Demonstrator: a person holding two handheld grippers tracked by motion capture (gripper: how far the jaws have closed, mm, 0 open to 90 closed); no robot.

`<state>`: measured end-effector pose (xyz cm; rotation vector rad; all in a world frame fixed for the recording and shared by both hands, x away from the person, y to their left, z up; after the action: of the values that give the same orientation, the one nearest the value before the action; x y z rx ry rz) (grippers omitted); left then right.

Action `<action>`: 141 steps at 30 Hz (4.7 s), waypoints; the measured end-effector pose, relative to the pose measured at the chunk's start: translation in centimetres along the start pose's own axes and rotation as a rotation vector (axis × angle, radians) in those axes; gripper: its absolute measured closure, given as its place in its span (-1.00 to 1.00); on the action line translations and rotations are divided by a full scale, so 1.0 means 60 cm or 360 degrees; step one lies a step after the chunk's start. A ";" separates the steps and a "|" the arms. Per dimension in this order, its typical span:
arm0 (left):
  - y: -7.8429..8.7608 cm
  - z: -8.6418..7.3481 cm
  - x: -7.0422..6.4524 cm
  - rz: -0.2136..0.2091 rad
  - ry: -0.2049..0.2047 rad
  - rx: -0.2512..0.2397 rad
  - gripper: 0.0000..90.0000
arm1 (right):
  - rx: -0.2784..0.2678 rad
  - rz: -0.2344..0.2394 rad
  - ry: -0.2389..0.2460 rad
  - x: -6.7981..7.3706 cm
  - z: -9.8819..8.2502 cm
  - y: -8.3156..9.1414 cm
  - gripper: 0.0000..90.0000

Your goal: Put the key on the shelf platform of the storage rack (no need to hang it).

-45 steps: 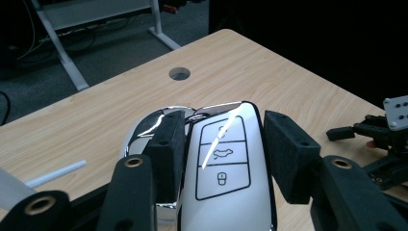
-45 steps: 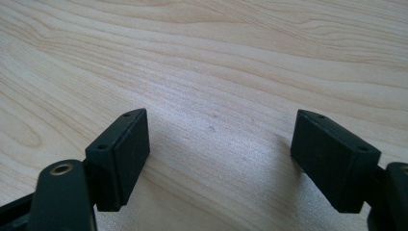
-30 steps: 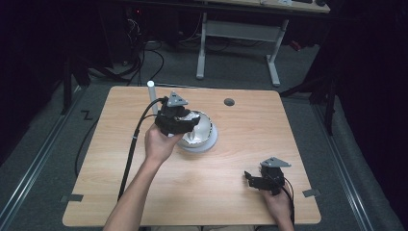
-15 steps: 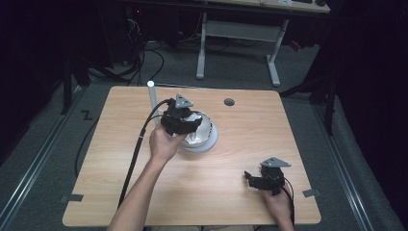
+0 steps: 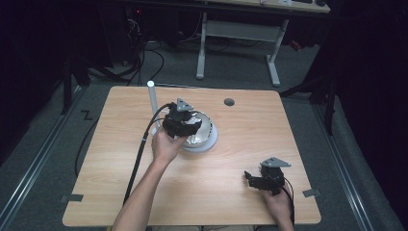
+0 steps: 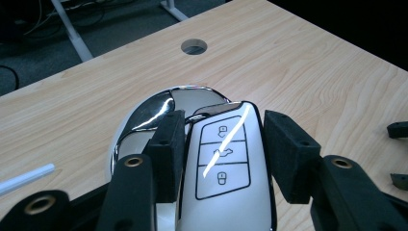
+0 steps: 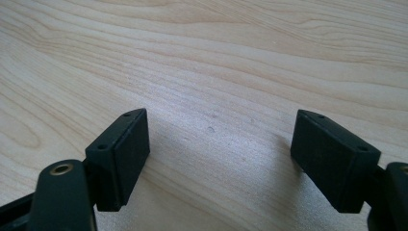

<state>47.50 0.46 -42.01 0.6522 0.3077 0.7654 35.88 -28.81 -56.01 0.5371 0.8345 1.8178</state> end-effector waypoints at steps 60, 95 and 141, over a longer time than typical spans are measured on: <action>-0.122 -0.032 0.009 0.0110 0.0057 0.0192 0.14 | -0.0003 -0.0001 -0.0002 0.000 0.000 0.000 -0.52; -0.050 -0.051 0.019 0.0080 0.0058 0.0129 -0.06 | -0.0002 -0.0002 -0.0002 0.000 0.000 0.000 -0.52; 0.066 -0.148 0.068 0.0103 0.0226 0.0017 -0.06 | -0.0002 -0.0003 -0.0003 0.000 0.000 0.000 -0.52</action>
<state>43.90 9.41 -46.34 0.6215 0.4224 0.8743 35.90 -28.83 -56.01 0.5371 0.8324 1.8158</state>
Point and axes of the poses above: each handheld gripper's, and its own axes: y roughly backward along the jaws, z roughly out of its top, x roughly to its left, the point moved 4 cm from there along -y, roughly forward along the jaws, and after that the axes turned 4 degrees about x, right-handed, at the moved point
